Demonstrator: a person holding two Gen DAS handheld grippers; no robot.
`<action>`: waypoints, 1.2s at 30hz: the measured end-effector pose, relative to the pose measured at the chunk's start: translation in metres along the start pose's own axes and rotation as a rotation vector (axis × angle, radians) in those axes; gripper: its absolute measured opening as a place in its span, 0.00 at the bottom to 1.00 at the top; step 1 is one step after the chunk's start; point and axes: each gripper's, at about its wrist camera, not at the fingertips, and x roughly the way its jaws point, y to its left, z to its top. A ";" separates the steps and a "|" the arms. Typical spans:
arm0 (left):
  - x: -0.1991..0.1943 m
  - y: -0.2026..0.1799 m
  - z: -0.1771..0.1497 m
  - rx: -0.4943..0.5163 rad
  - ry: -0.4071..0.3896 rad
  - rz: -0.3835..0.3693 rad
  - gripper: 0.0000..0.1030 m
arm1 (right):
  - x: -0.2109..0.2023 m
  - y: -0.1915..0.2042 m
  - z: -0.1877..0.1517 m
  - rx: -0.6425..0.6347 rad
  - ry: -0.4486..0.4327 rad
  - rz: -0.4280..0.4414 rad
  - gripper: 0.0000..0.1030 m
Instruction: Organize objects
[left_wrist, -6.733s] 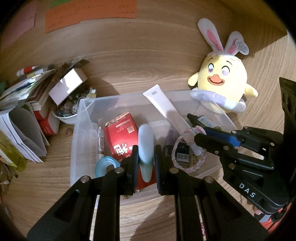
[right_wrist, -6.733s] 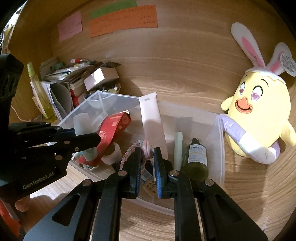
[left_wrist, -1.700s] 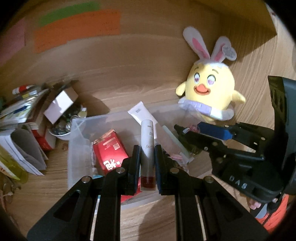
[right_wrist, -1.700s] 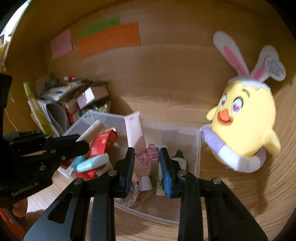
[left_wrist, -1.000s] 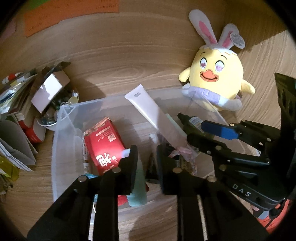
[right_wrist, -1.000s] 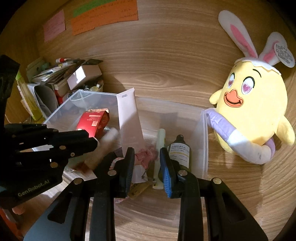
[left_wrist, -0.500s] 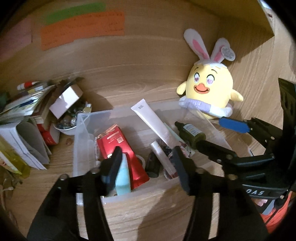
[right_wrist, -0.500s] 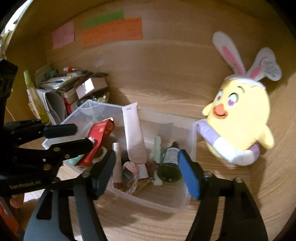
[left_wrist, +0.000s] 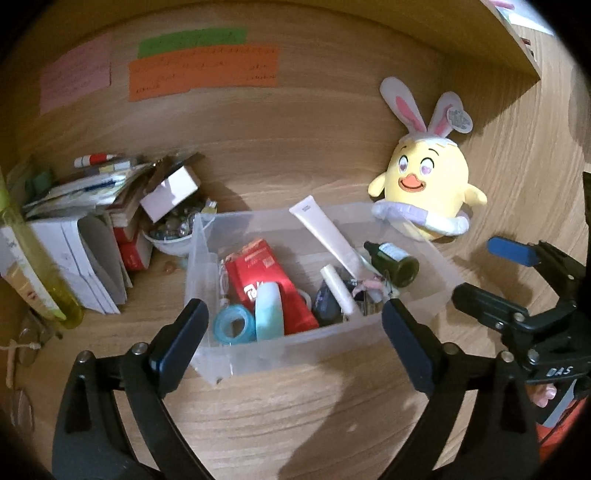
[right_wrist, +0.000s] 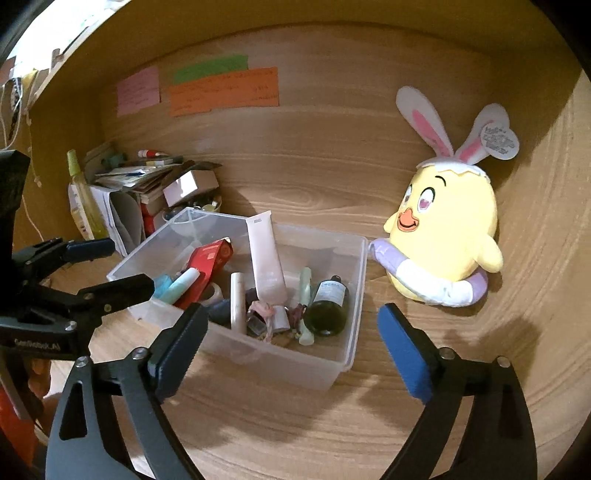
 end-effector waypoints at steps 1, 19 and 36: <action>0.000 0.000 -0.003 -0.002 0.003 0.000 0.93 | -0.002 0.000 -0.002 0.000 -0.004 0.000 0.96; -0.006 0.002 -0.018 -0.012 0.001 0.014 0.96 | -0.009 0.005 -0.019 0.010 0.005 0.011 0.97; -0.011 -0.001 -0.018 -0.004 -0.010 -0.008 0.96 | -0.011 0.007 -0.020 0.009 0.004 0.020 0.97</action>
